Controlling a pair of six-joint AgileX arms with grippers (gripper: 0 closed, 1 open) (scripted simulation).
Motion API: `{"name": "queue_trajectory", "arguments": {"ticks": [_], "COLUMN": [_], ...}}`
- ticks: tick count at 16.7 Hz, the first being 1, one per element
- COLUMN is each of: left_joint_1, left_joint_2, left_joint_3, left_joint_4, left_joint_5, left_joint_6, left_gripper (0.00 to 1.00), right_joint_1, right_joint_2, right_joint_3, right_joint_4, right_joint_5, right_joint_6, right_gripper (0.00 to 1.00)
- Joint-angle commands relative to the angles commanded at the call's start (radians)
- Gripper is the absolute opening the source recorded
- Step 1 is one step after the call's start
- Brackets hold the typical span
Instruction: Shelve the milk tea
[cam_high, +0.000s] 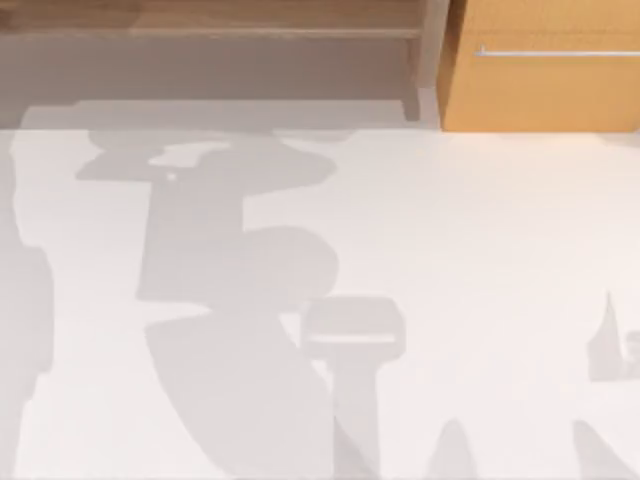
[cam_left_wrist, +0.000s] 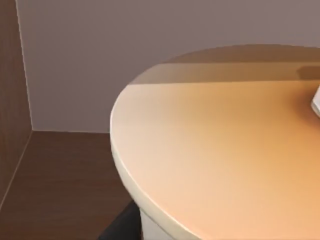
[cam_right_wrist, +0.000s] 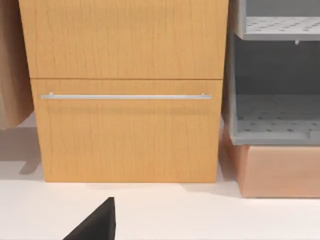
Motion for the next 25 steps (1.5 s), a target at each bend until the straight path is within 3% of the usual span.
{"name": "queue_trajectory", "arguments": {"ticks": [8,13,25], "left_joint_1": [-0.042,-0.044,-0.044], "left_joint_2": [0.125,0.136,0.136], "left_joint_3": [0.094,0.101,0.101], "left_joint_4": [0.094,0.101,0.101], "left_joint_5": [-0.097,-0.106,-0.106], "left_joint_6": [0.040,0.042,0.042], "left_gripper": [0.00,0.00,0.90], "right_joint_1": [0.000,0.000,0.000], "right_joint_2": [0.000,0.000,0.000], "right_joint_3": [0.000,0.000,0.000], "right_joint_4": [0.000,0.000,0.000], "right_joint_5": [0.000,0.000,0.000], "right_joint_6": [0.000,0.000,0.000], "right_gripper": [1.00,1.00,1.00]}}
